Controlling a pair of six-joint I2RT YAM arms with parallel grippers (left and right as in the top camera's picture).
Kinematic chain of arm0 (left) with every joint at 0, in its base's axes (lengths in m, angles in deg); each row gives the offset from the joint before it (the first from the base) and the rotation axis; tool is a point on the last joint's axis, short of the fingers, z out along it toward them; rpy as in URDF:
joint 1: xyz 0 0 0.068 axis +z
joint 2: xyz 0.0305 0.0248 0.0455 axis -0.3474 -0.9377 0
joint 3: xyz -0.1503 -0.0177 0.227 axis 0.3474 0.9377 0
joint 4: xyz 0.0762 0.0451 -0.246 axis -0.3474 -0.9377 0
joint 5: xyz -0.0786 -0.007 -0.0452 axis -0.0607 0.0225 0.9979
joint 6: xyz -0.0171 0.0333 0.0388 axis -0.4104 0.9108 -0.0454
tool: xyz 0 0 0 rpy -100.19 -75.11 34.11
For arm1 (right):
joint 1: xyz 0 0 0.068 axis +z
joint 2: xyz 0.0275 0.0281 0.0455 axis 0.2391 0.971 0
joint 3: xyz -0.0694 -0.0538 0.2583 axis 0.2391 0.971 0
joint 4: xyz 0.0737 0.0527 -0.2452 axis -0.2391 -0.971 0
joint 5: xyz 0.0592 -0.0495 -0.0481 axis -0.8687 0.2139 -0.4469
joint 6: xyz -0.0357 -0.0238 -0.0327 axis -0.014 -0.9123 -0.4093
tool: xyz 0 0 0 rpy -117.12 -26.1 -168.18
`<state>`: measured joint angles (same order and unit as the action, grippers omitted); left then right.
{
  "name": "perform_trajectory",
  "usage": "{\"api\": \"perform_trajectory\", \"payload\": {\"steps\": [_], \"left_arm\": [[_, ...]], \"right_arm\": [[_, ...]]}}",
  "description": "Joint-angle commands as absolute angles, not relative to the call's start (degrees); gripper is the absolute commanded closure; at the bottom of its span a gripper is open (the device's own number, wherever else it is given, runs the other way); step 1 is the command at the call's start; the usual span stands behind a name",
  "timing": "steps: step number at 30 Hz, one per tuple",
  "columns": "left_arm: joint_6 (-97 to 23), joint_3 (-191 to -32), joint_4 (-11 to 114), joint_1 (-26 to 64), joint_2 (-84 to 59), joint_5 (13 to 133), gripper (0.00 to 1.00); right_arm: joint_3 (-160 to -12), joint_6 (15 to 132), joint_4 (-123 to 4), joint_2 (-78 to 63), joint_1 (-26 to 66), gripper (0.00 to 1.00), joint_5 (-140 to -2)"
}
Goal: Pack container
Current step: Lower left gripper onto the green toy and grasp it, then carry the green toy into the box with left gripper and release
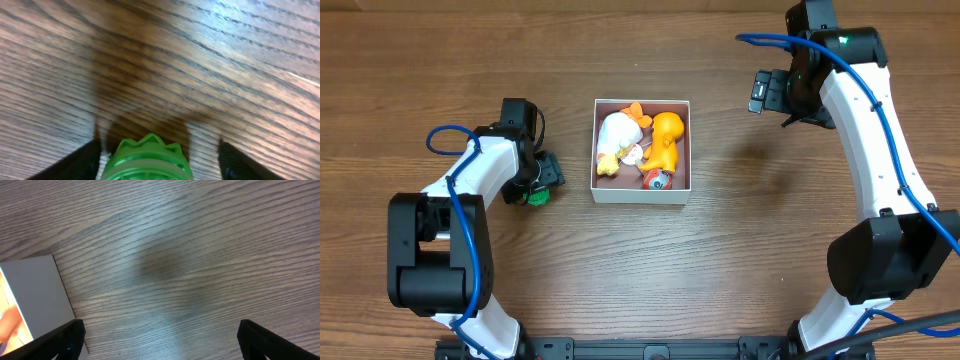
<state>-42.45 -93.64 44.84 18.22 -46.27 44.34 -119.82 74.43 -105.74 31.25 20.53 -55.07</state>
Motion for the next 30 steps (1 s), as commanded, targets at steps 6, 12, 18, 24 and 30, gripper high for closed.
{"api": "perform_trajectory", "payload": {"steps": [6,12,18,24,30], "left_arm": [[-42.1,-91.9,45.0,18.4,-47.3,46.5,0.54],[-42.1,-91.9,44.9,18.4,-47.3,46.5,0.61],[-41.8,-92.0,44.8,18.4,-47.3,46.5,0.62],[-41.5,-94.5,42.6,18.4,-47.3,46.5,0.64],[-39.9,-99.8,37.8,18.4,-47.3,46.5,0.67]], "right_arm": [[-121.0,74.3,-105.5,29.9,20.5,0.0,-54.7],[-121.0,74.3,-105.5,29.9,20.5,0.0,-54.7],[-121.0,74.3,-105.5,29.9,20.5,0.0,-54.7],[-121.0,74.3,-105.5,29.9,20.5,0.0,-54.7],[-121.0,74.3,-105.5,29.9,20.5,0.0,-54.7]]}}
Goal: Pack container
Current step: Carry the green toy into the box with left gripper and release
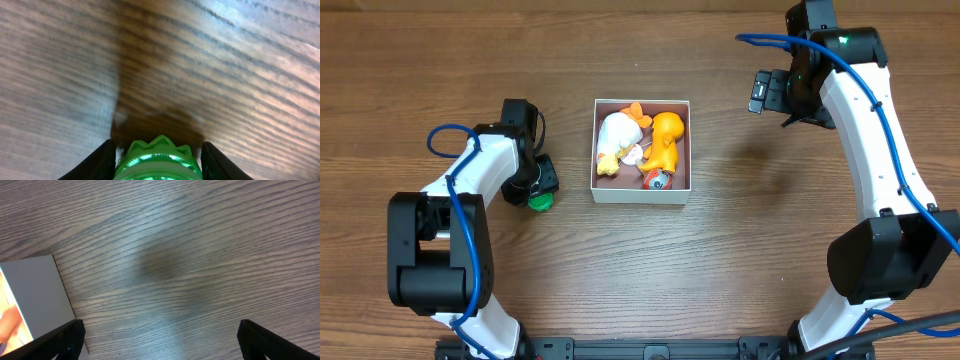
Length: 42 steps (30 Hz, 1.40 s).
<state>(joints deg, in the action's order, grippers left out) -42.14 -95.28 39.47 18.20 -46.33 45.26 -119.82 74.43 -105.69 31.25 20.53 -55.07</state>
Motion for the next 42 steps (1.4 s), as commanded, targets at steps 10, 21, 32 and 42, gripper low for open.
{"api": "perform_trajectory", "payload": {"steps": [10,21,32,42], "left_arm": [[-38.7,-110.5,29.9,18.4,-47.3,46.5,0.68],[-36.5,-127.4,21.4,17.6,-47.3,54.2,0.71],[-35.0,-135.3,23.5,3.6,-47.3,54.8,0.7],[-35.8,-135.2,23.7,-7.0,-48.9,43.4,0.67]], "right_arm": [[-121.0,74.3,-105.5,29.9,20.5,0.0,-54.7],[-121.0,74.3,-105.5,29.9,20.5,0.0,-54.7],[-121.0,74.3,-105.5,29.9,20.5,0.0,-54.7],[-121.0,74.3,-105.5,29.9,20.5,0.0,-54.7]]}}
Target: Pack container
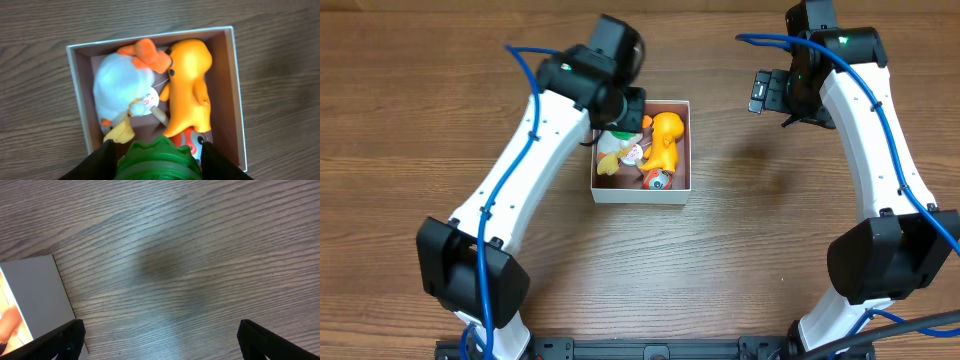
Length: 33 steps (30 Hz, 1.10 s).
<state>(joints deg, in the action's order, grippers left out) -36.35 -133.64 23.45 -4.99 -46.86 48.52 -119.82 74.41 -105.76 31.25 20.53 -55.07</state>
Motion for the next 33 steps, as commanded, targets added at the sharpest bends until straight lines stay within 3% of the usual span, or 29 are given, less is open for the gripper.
{"api": "perform_trajectory", "payload": {"steps": [1,11,13,14,21,33], "left_arm": [[-35.7,-135.2,23.7,-7.5,-49.6,43.4,0.67],[-36.6,-135.2,21.4,-7.9,-59.7,44.4,0.63],[-36.6,-135.2,21.2,-7.9,-61.2,45.8,0.53],[-36.6,-135.2,21.2,-7.9,-61.3,46.3,0.41],[-36.3,-136.6,21.4,-7.9,-59.6,46.7,0.22],[-41.9,-139.4,18.7,-4.7,-47.1,38.5,0.2]], "right_arm": [[-121.0,74.3,-105.5,29.9,20.5,0.0,-54.7],[-121.0,74.3,-105.5,29.9,20.5,0.0,-54.7],[-121.0,74.3,-105.5,29.9,20.5,0.0,-54.7],[-121.0,74.3,-105.5,29.9,20.5,0.0,-54.7],[-121.0,74.3,-105.4,29.9,20.5,0.0,-54.7],[-121.0,74.3,-105.3,29.9,20.5,0.0,-54.7]]}}
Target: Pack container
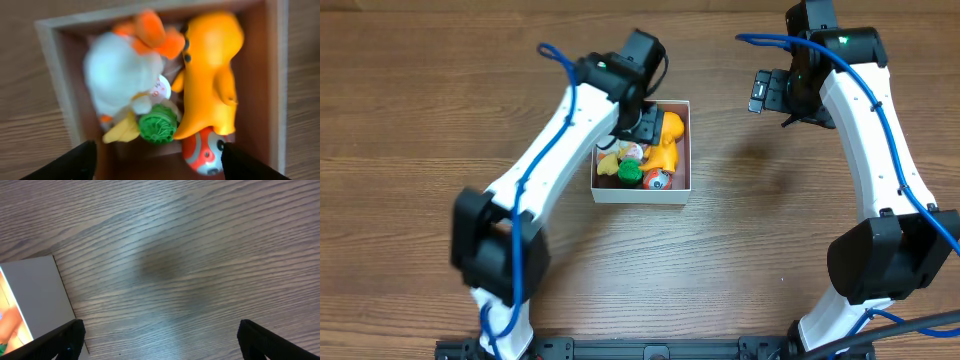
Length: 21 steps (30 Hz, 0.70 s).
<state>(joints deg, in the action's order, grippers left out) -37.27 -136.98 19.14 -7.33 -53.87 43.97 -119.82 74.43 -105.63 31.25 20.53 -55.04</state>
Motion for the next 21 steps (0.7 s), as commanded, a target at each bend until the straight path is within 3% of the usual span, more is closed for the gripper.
{"api": "perform_trajectory", "payload": {"steps": [1,8,11,21], "left_arm": [[-44.0,-139.4,18.1,-3.0,-45.7,37.2,0.18],[-46.6,-139.4,14.2,10.9,-42.3,39.4,0.14],[-46.7,-139.4,13.0,14.7,-42.3,40.8,0.0],[-46.7,-139.4,10.4,19.0,-42.3,40.9,0.0]], "right_arm": [[-121.0,74.3,-105.3,29.9,20.5,0.0,-54.7],[-121.0,74.3,-105.3,29.9,20.5,0.0,-54.7],[-121.0,74.3,-105.3,29.9,20.5,0.0,-54.7],[-121.0,74.3,-105.3,29.9,20.5,0.0,-54.7]]}}
